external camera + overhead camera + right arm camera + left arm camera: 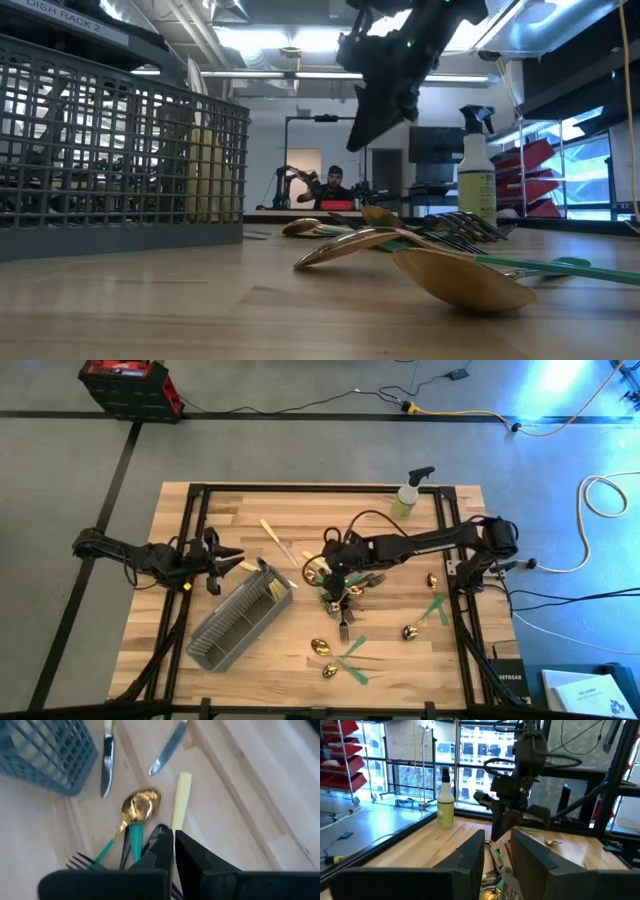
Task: Sort silverware
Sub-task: Put the table knife into the silverware tray
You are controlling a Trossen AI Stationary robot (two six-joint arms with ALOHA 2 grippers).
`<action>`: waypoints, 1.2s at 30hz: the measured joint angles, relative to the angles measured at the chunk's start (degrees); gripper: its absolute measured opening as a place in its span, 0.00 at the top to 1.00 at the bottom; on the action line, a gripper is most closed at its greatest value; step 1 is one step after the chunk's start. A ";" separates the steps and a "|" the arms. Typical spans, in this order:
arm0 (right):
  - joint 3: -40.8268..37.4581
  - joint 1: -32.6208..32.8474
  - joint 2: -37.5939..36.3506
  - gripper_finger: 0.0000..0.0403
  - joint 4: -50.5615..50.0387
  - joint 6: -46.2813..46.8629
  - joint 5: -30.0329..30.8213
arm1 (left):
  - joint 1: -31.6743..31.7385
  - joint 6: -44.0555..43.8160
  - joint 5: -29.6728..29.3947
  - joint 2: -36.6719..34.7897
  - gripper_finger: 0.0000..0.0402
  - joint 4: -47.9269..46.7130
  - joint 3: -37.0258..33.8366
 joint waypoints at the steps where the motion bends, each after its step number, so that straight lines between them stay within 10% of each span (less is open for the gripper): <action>1: 0.00 0.00 -0.28 1.00 0.25 0.15 0.46 | 0.00 0.00 -0.06 0.00 0.80 0.11 0.00; 36: 0.02 -1.06 -1.68 0.91 11.96 -2.57 1.50 | 0.01 0.66 -1.40 0.00 0.80 0.11 0.00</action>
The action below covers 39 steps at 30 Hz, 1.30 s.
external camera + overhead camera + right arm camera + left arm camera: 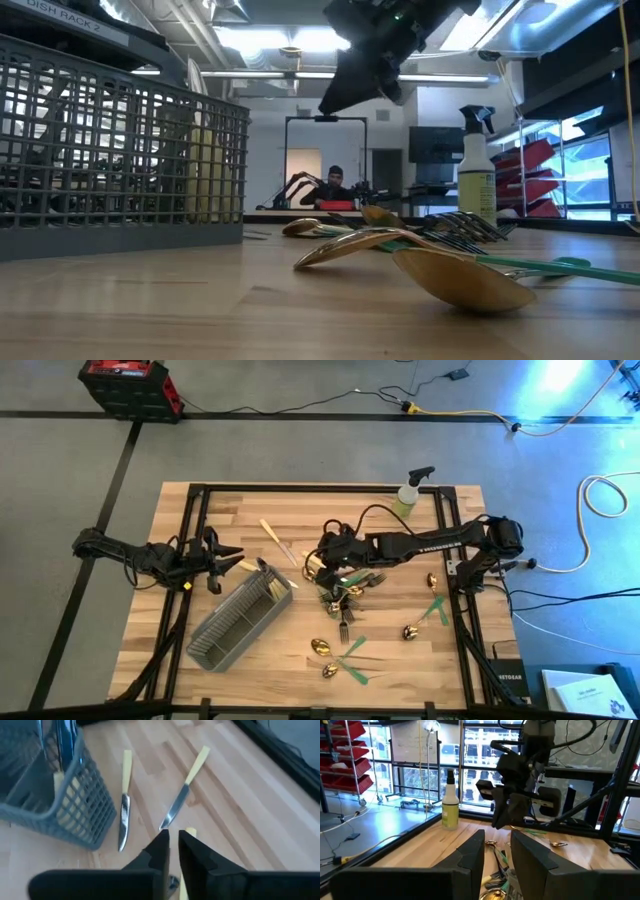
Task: Sort silverware
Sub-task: Put the table knife into the silverware tray
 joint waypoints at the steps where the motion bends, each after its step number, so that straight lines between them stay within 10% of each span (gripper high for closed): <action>1: 0.02 -0.47 0.10 0.88 0.52 -0.29 0.04 | 0.01 0.00 0.00 0.00 0.80 -0.03 0.00; 13: 0.09 -3.36 10.50 0.55 2.51 -1.22 -0.37 | -0.01 -0.85 0.00 0.02 0.80 -1.51 0.00; 39: 0.11 -7.99 22.61 0.64 9.84 -1.18 -6.49 | 0.01 -0.93 -0.07 0.02 0.80 -1.91 0.00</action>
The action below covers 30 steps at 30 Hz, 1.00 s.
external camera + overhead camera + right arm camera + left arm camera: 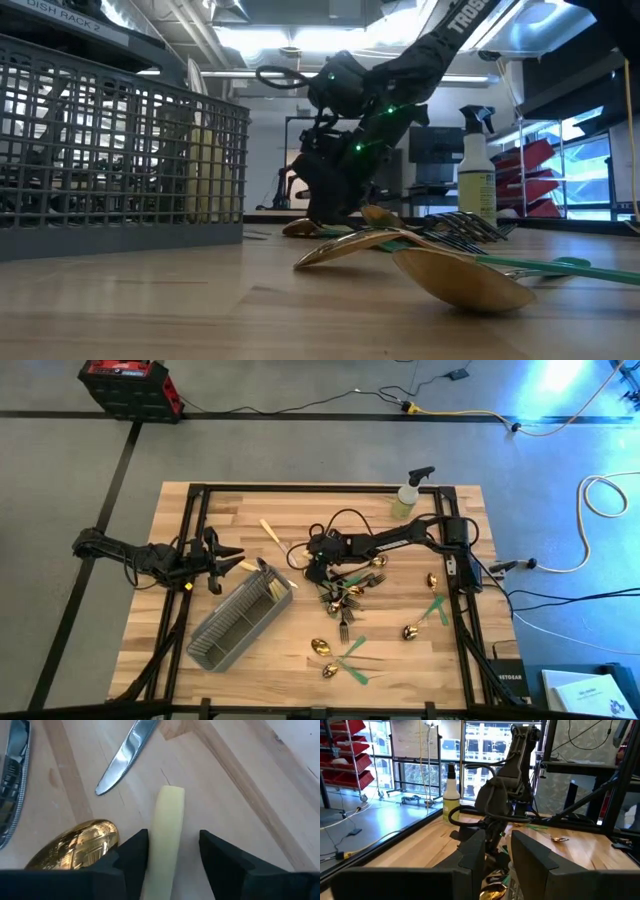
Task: Sort silverware
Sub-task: Put the table knife into the silverware tray
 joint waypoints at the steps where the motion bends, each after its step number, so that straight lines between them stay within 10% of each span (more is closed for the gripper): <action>1: 0.00 0.00 0.00 0.66 -0.05 0.03 0.00 | 0.00 -0.01 0.02 -0.01 0.80 -0.37 0.00; 12: 0.09 0.00 0.00 0.87 -0.99 0.45 -1.45 | -0.01 -1.71 0.02 0.00 0.80 -2.09 0.00; 30: -0.18 0.00 -1.23 0.87 -1.67 1.44 -3.00 | 0.00 -2.47 0.02 0.00 0.80 -1.85 0.00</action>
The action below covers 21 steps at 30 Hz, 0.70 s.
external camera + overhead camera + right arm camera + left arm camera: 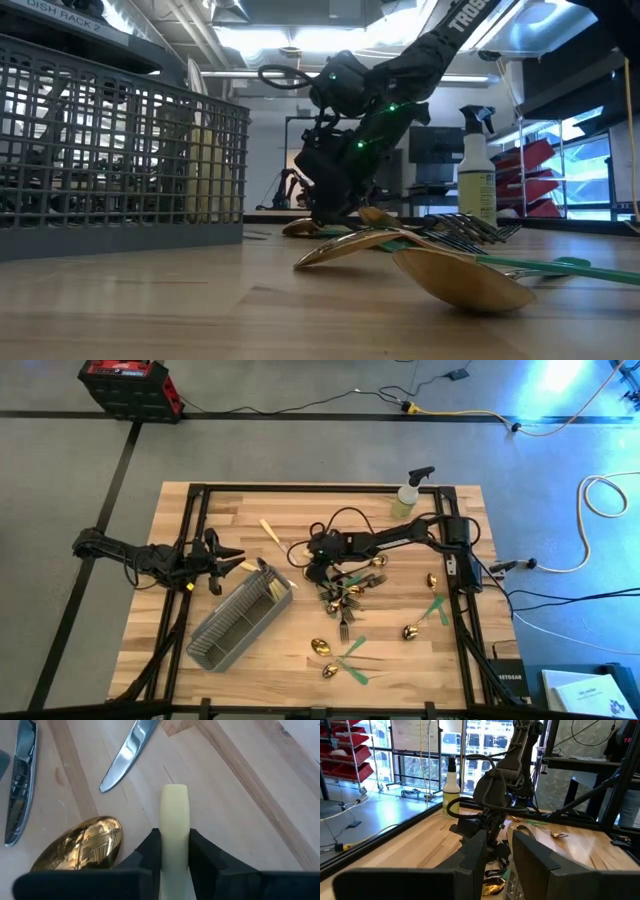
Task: Sort silverware
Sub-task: Put the table knife into the silverware tray
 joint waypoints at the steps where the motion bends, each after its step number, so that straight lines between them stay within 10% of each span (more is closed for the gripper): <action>1: -0.05 0.00 -0.41 0.86 -0.55 -0.01 -0.04 | 0.00 0.00 0.00 0.00 0.80 -0.02 0.00; 21: -0.02 0.08 -21.92 0.87 -1.64 -6.03 6.15 | 0.00 9.14 0.00 0.00 0.80 15.30 -0.02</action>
